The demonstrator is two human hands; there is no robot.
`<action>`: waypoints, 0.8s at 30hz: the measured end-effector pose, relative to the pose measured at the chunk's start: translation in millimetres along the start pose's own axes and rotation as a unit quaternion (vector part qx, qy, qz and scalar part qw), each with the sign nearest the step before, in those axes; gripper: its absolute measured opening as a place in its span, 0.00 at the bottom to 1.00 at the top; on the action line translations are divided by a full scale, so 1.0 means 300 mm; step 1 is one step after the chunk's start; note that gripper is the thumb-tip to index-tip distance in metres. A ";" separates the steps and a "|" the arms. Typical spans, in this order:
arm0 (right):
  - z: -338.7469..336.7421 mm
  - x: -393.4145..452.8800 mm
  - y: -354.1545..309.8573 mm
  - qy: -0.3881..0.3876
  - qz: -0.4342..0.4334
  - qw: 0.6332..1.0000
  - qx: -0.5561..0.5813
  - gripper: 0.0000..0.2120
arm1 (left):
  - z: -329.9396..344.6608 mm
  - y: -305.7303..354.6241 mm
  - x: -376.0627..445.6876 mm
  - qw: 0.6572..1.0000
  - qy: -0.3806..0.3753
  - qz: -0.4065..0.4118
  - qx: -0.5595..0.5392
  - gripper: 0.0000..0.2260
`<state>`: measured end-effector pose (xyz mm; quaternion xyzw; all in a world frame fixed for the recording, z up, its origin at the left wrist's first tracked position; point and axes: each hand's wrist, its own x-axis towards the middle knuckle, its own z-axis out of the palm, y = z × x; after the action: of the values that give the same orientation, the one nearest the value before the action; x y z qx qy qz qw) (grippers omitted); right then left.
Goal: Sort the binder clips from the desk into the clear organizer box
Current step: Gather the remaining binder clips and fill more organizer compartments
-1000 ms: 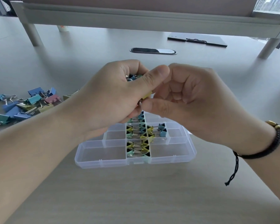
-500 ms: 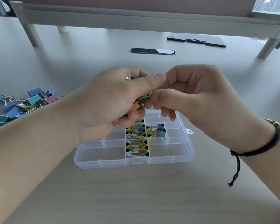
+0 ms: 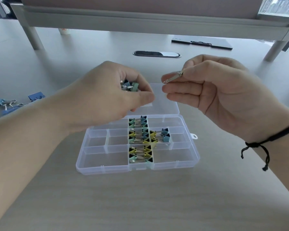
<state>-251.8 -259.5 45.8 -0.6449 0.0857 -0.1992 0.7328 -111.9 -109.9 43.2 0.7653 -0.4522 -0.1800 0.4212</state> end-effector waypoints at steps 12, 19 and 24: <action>-0.015 -0.005 -0.005 -0.093 0.043 0.993 -0.051 0.05 | 0.034 0.005 -0.026 0.982 -0.060 0.072 0.164 0.09; -0.039 0.005 -0.008 -0.067 0.044 0.996 -0.028 0.08 | -0.014 0.021 -0.018 0.966 -0.087 -0.053 -0.237 0.10; -0.036 0.006 -0.006 -0.053 0.053 0.997 -0.034 0.06 | -0.036 0.018 -0.012 0.935 -0.109 -0.092 -0.324 0.16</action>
<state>-254.4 -270.2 46.1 -0.6737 0.0875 -0.1228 0.7235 -109.4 -103.0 53.4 0.6011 -0.3401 -0.4368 0.5764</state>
